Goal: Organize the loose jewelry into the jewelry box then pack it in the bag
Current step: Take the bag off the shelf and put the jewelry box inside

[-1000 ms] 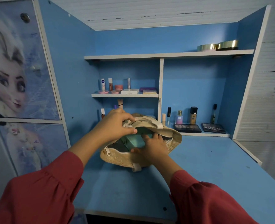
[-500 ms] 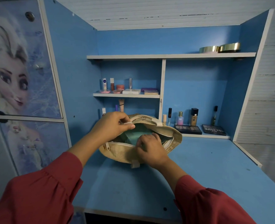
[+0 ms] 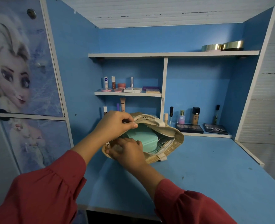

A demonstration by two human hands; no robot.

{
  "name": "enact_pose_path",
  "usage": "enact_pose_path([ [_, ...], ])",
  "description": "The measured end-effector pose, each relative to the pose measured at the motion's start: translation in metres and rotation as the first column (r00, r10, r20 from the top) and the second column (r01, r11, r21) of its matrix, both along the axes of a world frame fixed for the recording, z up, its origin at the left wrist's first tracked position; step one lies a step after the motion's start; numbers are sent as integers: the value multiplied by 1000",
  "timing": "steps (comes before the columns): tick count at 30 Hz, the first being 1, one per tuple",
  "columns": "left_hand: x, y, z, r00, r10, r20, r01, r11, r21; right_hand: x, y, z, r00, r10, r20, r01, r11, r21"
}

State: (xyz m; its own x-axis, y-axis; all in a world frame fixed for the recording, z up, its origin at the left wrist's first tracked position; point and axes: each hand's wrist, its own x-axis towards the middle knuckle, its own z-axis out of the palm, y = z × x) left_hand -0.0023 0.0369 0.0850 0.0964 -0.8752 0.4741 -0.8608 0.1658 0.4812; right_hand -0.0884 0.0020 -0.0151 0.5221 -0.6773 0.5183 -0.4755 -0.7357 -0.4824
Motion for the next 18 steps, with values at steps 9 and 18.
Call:
enact_pose_path([
  [9, 1, 6, -2, 999, -26, 25, 26, 1000, 13, 8, 5, -11, 977, -207, 45, 211, 941, -263],
  [18, 26, 27, -14, 982, 67, 176, -81, 994, 69, -1, 5, -8, 960, -190, 206, 226, 960, -164],
])
